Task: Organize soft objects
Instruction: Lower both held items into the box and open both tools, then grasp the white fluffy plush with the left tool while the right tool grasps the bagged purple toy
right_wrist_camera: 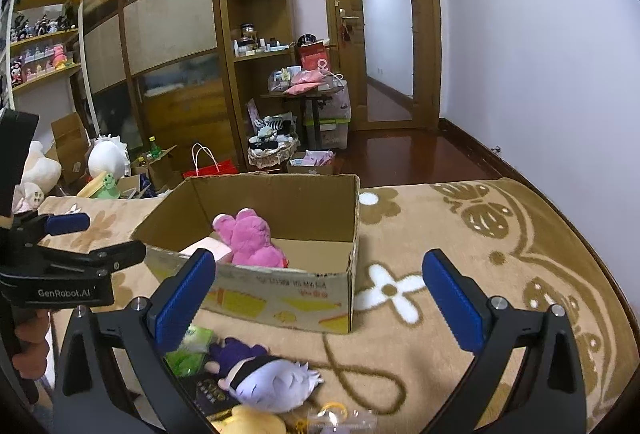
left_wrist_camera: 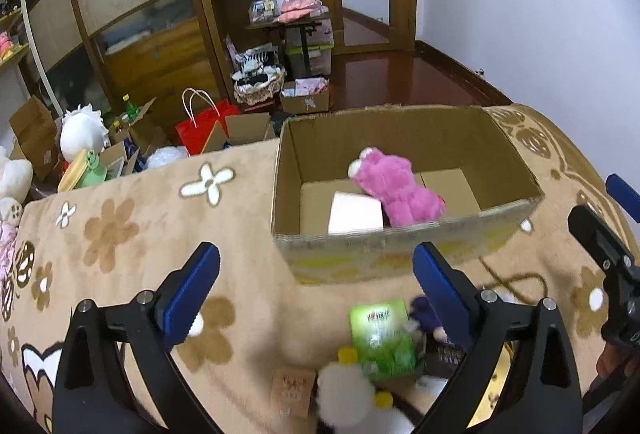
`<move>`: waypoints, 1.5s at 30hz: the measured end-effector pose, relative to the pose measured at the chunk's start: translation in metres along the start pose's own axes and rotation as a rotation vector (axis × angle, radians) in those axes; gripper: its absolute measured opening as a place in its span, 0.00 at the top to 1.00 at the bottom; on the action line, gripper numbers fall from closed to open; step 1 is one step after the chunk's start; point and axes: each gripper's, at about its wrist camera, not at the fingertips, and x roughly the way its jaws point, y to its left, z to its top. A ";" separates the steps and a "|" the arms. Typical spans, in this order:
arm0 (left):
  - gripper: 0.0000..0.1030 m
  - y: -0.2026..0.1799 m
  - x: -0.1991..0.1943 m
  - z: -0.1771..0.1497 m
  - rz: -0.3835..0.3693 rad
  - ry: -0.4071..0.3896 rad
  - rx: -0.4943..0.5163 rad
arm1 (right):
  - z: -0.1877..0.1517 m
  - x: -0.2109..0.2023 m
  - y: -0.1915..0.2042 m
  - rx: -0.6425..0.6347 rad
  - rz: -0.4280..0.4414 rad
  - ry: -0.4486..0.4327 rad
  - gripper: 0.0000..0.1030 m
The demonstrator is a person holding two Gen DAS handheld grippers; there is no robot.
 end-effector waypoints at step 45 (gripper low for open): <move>0.06 0.021 0.039 -0.070 -0.034 0.419 -0.131 | -0.078 0.013 -0.035 0.161 -0.057 0.381 0.14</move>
